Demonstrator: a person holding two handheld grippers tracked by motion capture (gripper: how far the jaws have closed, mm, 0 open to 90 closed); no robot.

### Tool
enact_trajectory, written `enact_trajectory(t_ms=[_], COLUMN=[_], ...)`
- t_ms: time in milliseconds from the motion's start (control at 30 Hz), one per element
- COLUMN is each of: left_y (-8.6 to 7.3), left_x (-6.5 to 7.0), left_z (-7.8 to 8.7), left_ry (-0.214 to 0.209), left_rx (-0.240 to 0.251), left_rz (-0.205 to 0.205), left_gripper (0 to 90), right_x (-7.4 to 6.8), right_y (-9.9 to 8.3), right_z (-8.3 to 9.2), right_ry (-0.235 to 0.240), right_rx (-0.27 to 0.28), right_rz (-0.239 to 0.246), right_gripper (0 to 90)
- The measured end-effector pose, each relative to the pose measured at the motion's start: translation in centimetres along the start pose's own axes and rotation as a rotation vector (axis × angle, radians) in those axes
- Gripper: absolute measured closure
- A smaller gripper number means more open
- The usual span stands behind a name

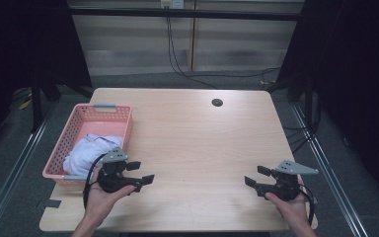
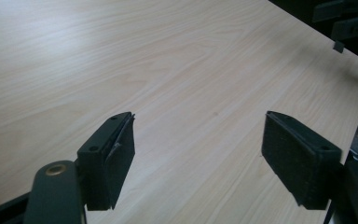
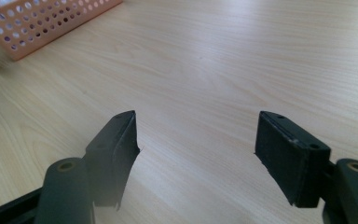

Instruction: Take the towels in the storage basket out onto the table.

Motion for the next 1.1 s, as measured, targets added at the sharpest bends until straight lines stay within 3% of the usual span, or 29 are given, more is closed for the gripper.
enact_trajectory(t_ms=[100, 133, 267, 367, 433, 633, 700, 800, 933, 967, 1100], left_y=[0.6, 1.0, 1.5, 1.8, 2.0, 2.4, 2.4, 2.4, 2.3, 2.1, 1.7], left_x=[-0.6, -1.3, -3.5, -5.7, -7.0, -9.0, -10.0, -11.0, -12.1, -13.1, -14.5], left_z=[1.2, 2.3, 4.1, 5.1, 5.7, 6.8, 7.0, 7.5, 7.6, 7.6, 7.4], left_ry=[-0.014, 0.040, 0.104, 0.160, 0.193, 0.231, 0.265, 0.279, 0.279, 0.286, 0.280], left_rx=[0.009, 0.011, 0.003, 0.020, 0.005, -0.035, -0.055, -0.099, -0.107, -0.134, -0.158], left_rz=[0.013, 0.010, 0.015, 0.071, 0.093, 0.093, 0.124, 0.112, 0.133, 0.140, 0.172], left_gripper=[26.0, 25.5, 21.9, 17.6, 16.7, 16.8, 17.2, 16.8, 16.7, 16.4, 16.4], right_x=[0.0, 0.0, -0.1, -0.1, -0.2, -0.3, -0.3, -0.2, -0.2, -0.3, -0.3], right_y=[0.0, 0.0, 0.0, -0.1, -0.2, -0.2, -0.2, -0.2, -0.3, -0.3, -0.3], right_z=[-0.2, -0.3, -0.4, -0.5, -0.7, -1.0, -1.2, -1.4, -1.5, -1.6, -1.7], right_ry=[0.002, 0.007, 0.031, 0.038, 0.043, 0.056, 0.053, 0.053, 0.058, 0.058, 0.083], right_rx=[-0.008, -0.012, -0.015, -0.023, -0.036, -0.044, -0.059, -0.068, -0.073, -0.077, -0.078], right_rz=[0.001, -0.006, -0.013, -0.012, -0.013, -0.006, -0.009, -0.015, -0.012, -0.015, -0.032], right_gripper=[29.7, 29.7, 29.6, 28.8, 28.2, 27.3, 23.9, 23.0, 22.0, 21.5, 20.6])
Point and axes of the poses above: each handheld gripper's, and its own axes: z roughly backward along the jaws, y roughly out of its top, x roughly to its right, the point moved 3 cm from there along -z, roughly forward along the jaws, and after that the axes turned 5 degrees about z, right-handed, at the moved point
